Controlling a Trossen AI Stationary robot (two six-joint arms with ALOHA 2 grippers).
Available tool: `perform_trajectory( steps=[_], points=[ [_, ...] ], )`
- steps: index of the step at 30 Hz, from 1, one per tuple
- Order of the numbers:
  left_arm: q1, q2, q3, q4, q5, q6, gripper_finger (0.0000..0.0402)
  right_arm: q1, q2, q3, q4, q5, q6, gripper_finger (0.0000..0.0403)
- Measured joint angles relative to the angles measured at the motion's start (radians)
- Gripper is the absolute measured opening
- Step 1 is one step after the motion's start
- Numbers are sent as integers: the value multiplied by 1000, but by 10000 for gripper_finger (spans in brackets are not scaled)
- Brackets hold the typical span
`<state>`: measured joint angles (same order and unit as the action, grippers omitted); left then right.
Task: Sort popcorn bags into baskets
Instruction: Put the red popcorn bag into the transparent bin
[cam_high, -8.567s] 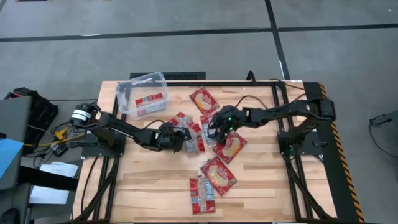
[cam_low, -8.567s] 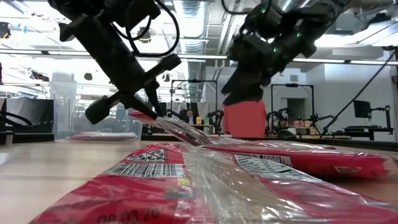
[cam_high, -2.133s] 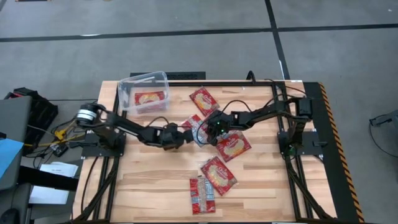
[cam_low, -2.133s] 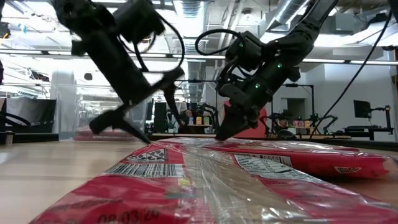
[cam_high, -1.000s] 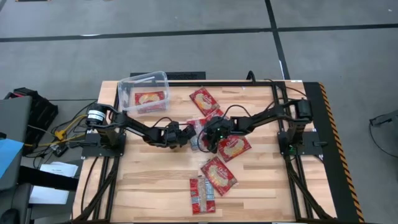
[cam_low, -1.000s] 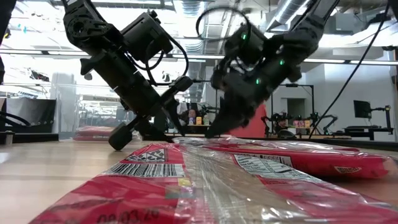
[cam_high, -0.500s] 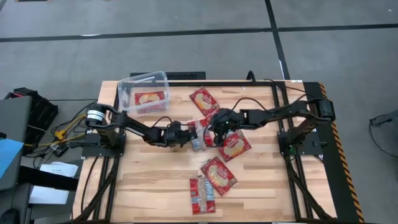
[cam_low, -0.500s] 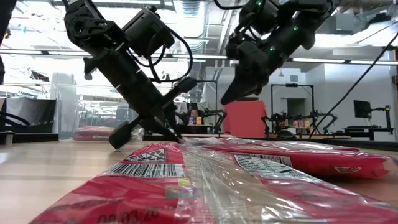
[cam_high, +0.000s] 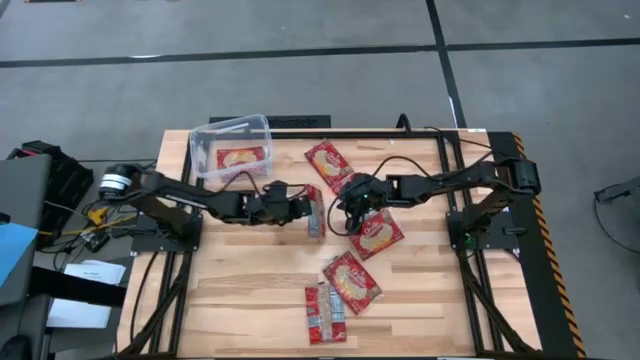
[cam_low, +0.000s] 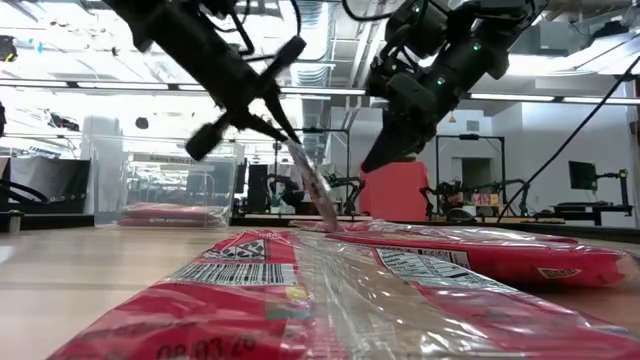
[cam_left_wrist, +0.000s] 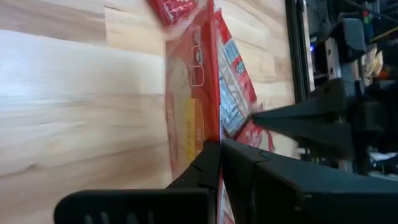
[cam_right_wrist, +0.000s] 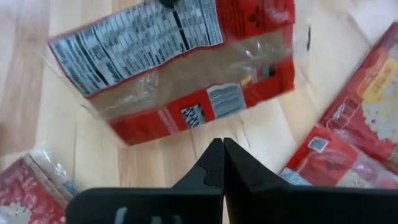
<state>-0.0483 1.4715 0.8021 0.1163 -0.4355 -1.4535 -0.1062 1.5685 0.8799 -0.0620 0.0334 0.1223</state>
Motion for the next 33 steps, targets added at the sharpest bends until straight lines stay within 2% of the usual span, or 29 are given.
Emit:
perform_trajectory(
  steps=[10, 13, 16, 20, 28, 31, 33],
  points=[
    [5, -177, 6, -112, 58, 69, 0, -28, -11, -1, -28, 21, -14, 31],
    [5, -192, 3, -242, 58, 68, 2, -28, -10, -1, -23, 16, -15, 28],
    [-12, -189, 3, -442, 60, 9, 18, -27, -10, -1, -1, 10, -18, 23],
    [-45, -160, -20, -549, 57, -113, 73, -18, 5, 0, 61, 10, -18, 16],
    [-62, -106, -147, -340, 52, -274, 238, 10, 165, 1, 256, -64, 35, 23],
    [-62, -57, -176, -269, 46, -313, 283, 16, 219, 11, 282, -65, 35, 19],
    [-62, -10, -189, -223, 46, -325, 299, 16, 233, 9, 267, -68, 35, 15]
  ],
)
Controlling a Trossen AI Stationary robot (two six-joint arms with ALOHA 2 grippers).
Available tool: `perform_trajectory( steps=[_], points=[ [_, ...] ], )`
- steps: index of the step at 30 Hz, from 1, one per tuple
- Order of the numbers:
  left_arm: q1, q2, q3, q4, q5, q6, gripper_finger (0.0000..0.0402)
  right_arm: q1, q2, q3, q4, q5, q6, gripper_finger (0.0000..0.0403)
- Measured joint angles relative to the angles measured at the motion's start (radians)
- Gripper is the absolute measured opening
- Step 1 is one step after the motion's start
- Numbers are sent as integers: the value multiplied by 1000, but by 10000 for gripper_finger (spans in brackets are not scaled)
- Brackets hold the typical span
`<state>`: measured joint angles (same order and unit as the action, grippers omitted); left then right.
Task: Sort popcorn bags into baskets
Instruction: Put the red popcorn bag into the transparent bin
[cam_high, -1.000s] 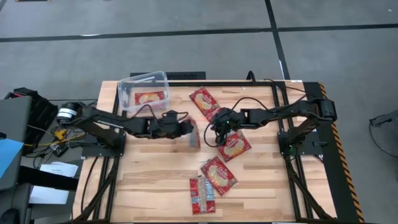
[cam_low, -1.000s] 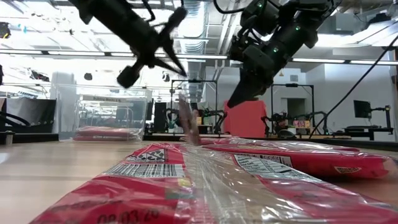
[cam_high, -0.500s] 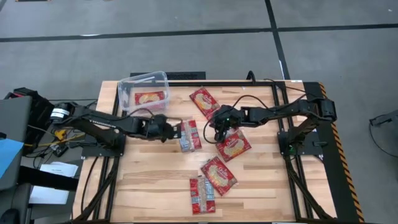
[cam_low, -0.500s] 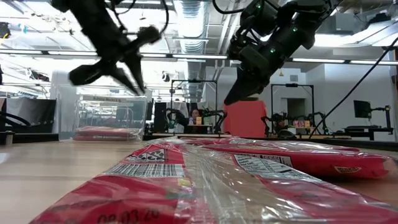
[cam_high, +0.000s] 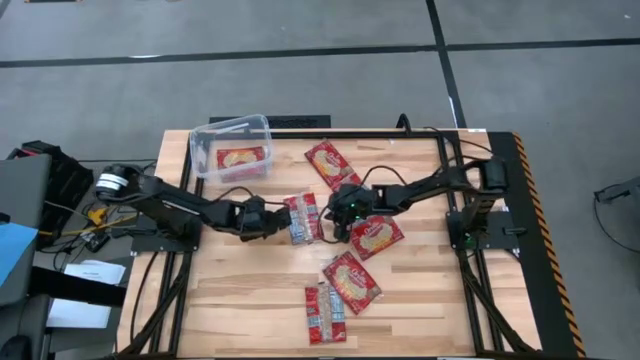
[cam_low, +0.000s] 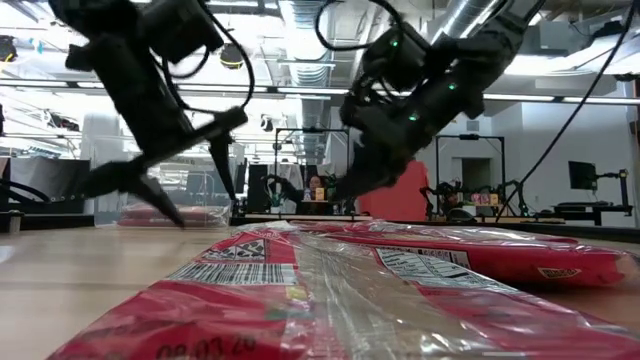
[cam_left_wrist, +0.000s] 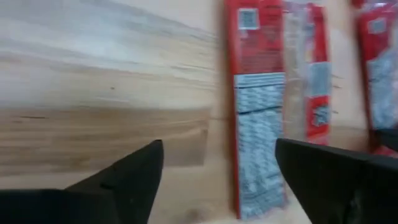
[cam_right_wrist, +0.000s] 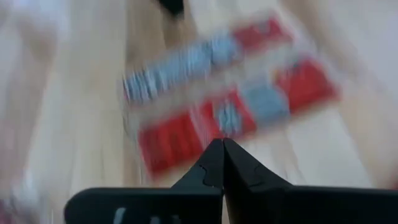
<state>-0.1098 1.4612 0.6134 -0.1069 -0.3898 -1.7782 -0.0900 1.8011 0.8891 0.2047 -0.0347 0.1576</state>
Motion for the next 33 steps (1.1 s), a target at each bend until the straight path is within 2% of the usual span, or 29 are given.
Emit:
perform_trajectory(
  steps=[8, 14, 21, 24, 27, 33],
  points=[
    [6, 187, 1, 261, -46, 0, 307, -6, 103, 49, 33, -3, 1, 26],
    [17, 282, -1, 467, -41, 33, 297, -5, 193, 107, 18, -77, -14, 18],
    [20, 278, 0, 485, -22, 65, 270, -7, 206, 141, -16, -102, -29, 26],
    [21, 278, 0, 491, 2, 61, 237, -16, 194, 140, -41, -99, -32, 32],
    [22, 278, 0, 502, 31, 57, 186, -28, 167, 138, -102, -107, -35, 30],
    [22, 258, 2, 528, 49, 87, 40, -55, 78, 136, -219, -102, -95, 18]
  ],
)
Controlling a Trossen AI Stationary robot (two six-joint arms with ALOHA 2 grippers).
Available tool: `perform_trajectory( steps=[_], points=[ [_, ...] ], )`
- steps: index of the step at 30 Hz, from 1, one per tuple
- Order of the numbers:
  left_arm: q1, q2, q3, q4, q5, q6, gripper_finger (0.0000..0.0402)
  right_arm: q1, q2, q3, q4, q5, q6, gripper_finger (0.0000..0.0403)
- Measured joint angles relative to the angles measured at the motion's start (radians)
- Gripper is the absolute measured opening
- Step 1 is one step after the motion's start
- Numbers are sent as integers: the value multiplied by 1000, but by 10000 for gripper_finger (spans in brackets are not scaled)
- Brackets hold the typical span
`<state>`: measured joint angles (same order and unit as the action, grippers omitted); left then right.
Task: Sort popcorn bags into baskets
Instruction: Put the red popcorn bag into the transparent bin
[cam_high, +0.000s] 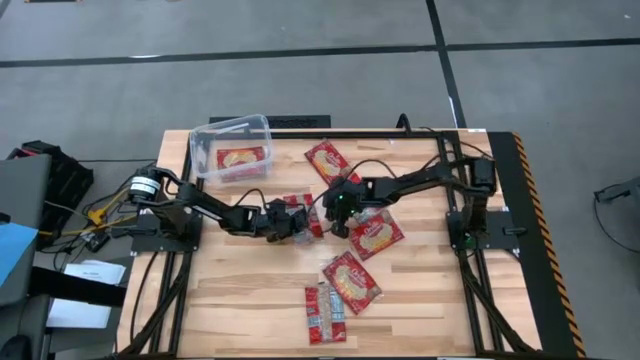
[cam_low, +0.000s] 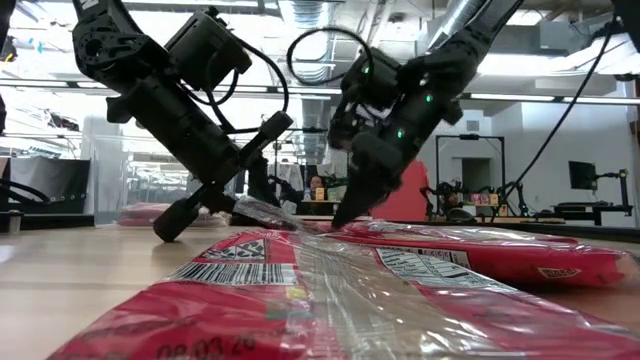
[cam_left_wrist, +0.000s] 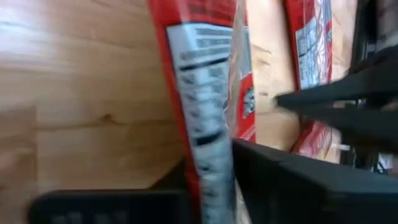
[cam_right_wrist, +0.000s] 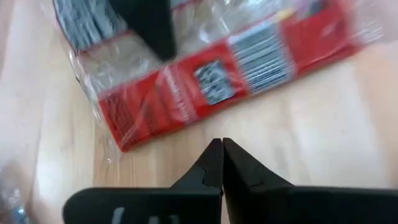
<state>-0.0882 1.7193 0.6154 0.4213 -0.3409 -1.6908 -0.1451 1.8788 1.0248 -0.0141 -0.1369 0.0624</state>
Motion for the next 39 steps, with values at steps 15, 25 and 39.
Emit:
perform_trajectory(
  steps=[15, 25, 39],
  points=[
    [-6, -188, 164, -148, 243, 173, 6, -103, -345, 3, -155, 11, -69, 24],
    [22, -432, 385, -676, -303, 188, 6, -177, -505, 2, -268, 31, -73, 31],
    [252, -617, 396, -969, -810, 129, 7, -149, -461, 2, -270, 67, -71, 16]
  ],
)
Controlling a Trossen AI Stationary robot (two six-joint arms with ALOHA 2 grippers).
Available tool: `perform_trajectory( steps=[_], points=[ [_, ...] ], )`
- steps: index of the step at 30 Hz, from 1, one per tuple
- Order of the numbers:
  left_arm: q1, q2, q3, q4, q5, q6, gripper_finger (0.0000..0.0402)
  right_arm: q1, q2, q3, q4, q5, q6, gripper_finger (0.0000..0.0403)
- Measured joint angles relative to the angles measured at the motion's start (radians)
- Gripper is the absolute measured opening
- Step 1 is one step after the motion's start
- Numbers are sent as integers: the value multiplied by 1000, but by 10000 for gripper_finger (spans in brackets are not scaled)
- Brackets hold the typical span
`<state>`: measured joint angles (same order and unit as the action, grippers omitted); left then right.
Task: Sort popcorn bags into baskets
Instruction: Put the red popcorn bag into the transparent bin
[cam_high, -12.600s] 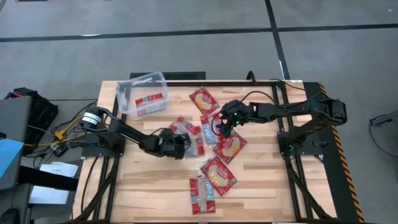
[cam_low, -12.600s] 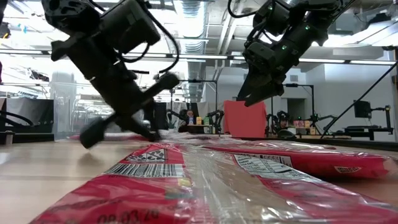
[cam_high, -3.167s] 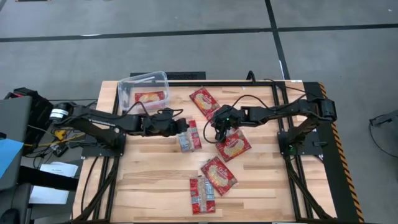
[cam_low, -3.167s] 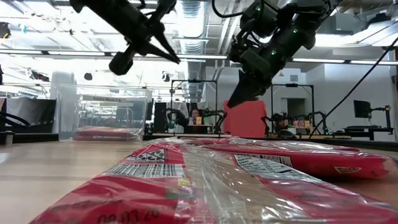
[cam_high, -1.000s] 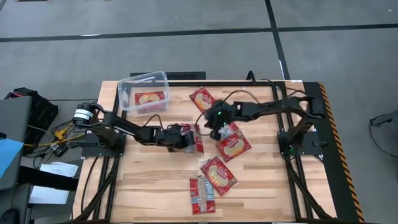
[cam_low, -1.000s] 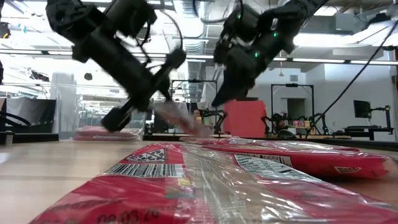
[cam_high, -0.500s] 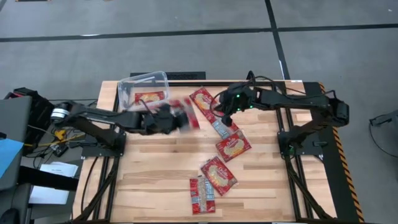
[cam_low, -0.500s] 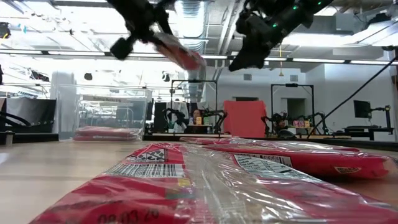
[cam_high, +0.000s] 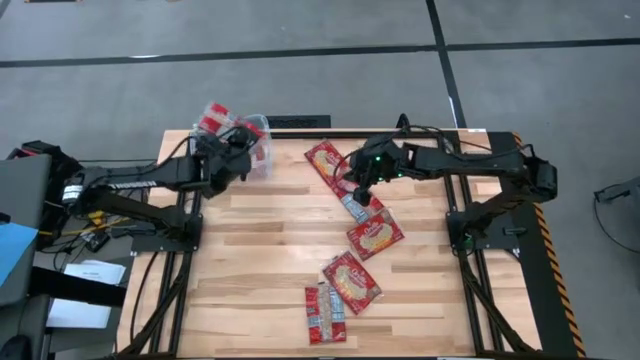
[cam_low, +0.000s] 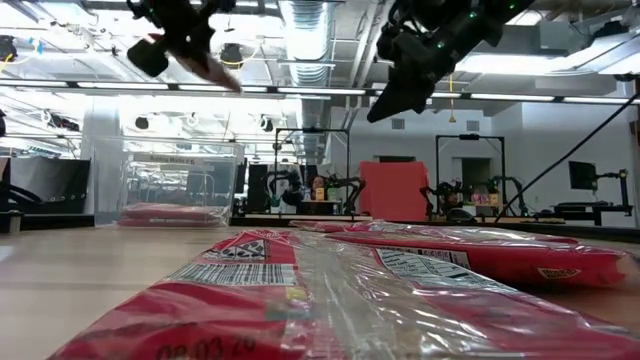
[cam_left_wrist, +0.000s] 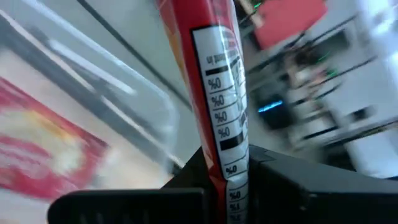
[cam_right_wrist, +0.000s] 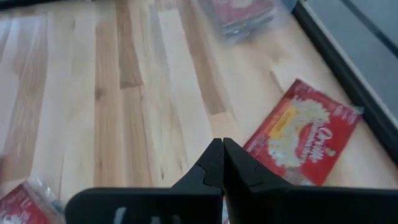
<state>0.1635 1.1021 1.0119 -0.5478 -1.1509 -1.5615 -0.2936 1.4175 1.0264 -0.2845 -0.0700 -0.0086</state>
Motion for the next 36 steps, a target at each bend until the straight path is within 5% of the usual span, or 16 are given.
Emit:
perform_trajectory(
  steps=[9, 21, 24, 36],
  points=[
    [378, -3, 31, -21, 726, 688, 4, 24, 29, 0, 3, 0, 0, 36],
    [778, -3, 118, -211, 1300, 1294, 4, 11, 29, 0, 1, 0, 27, 21],
    [810, -3, 119, -279, 1365, 1436, 4, 11, 29, 0, 1, 0, 41, 31],
    [836, 96, 119, -488, 1281, 1809, 7, 11, 29, 0, 13, 19, 65, 14]
  ],
)
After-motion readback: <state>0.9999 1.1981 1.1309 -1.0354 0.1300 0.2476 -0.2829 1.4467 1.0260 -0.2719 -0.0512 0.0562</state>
